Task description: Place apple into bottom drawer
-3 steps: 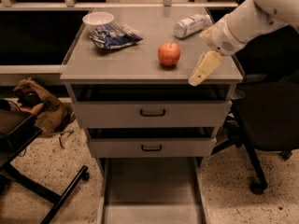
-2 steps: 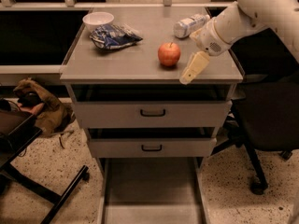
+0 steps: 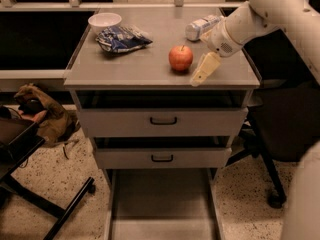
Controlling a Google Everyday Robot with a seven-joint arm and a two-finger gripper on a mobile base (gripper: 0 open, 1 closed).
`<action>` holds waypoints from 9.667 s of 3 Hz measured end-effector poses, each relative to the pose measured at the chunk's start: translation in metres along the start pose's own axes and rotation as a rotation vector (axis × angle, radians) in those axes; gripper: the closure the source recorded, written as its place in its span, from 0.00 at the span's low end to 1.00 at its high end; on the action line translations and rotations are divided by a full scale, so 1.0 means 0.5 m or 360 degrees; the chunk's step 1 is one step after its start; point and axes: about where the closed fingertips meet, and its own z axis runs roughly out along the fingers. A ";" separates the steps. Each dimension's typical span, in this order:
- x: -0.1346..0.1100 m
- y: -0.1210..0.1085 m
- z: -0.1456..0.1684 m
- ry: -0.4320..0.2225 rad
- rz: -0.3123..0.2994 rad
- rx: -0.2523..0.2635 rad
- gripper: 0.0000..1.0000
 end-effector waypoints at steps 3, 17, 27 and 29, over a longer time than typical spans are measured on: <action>-0.014 -0.087 0.086 -0.0052 0.0014 -0.0066 0.00; 0.065 0.291 -0.026 -0.0114 -0.0118 0.0079 1.00; 0.423 0.729 0.628 -0.0168 0.0067 -0.0241 1.00; 0.463 0.741 0.692 -0.0183 0.0172 -0.0197 1.00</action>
Offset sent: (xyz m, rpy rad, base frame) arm 0.0708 0.0037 -0.0082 0.0476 0.0176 0.0081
